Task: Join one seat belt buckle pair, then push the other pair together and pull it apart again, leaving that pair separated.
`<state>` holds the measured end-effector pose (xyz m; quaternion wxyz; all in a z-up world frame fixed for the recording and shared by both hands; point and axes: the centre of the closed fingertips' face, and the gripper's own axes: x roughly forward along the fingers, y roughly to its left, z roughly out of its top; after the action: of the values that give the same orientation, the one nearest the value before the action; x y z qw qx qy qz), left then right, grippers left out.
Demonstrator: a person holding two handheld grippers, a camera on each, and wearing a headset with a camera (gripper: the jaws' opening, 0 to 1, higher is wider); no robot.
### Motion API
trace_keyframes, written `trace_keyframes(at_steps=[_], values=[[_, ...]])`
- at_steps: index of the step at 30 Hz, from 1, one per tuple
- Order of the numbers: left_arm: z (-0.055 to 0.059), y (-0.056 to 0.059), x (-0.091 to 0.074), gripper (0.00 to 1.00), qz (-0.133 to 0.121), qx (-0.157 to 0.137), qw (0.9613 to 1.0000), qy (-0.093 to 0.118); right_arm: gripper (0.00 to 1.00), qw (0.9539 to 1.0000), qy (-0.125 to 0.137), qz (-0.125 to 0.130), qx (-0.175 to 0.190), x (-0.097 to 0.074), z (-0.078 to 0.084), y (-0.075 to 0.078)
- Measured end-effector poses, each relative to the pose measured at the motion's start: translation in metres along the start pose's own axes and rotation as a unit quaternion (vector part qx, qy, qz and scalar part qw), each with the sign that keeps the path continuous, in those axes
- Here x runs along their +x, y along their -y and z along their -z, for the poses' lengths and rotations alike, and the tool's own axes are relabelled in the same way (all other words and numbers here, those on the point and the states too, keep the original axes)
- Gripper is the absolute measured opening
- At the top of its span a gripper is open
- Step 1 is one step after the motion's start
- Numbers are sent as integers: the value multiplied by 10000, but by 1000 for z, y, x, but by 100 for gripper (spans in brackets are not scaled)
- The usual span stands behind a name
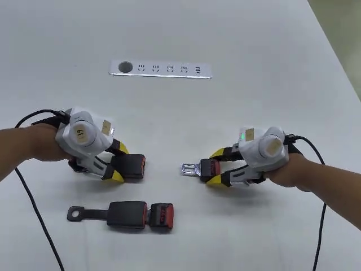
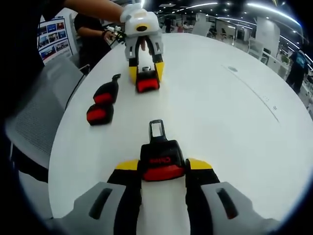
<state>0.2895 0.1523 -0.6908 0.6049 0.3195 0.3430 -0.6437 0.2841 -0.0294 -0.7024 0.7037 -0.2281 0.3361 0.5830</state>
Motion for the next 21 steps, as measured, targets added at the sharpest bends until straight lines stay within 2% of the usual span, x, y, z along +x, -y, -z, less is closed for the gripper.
trace_keyframes(at_steps=[2, 14, 21], values=[[0, 0, 0, 34, 44, 32, 10000, -49, 33, 10000, 21, 7, 45, -5, 3, -1], [-1, 1, 0, 34, 25, 60, 10000, -45, 34, 10000, -25, -1, 64, -24, 19, -4], [-2, 1, 0, 34, -11, 78, 9999, -130, 34, 9999, -53, 73, -72, -25, 18, -4]])
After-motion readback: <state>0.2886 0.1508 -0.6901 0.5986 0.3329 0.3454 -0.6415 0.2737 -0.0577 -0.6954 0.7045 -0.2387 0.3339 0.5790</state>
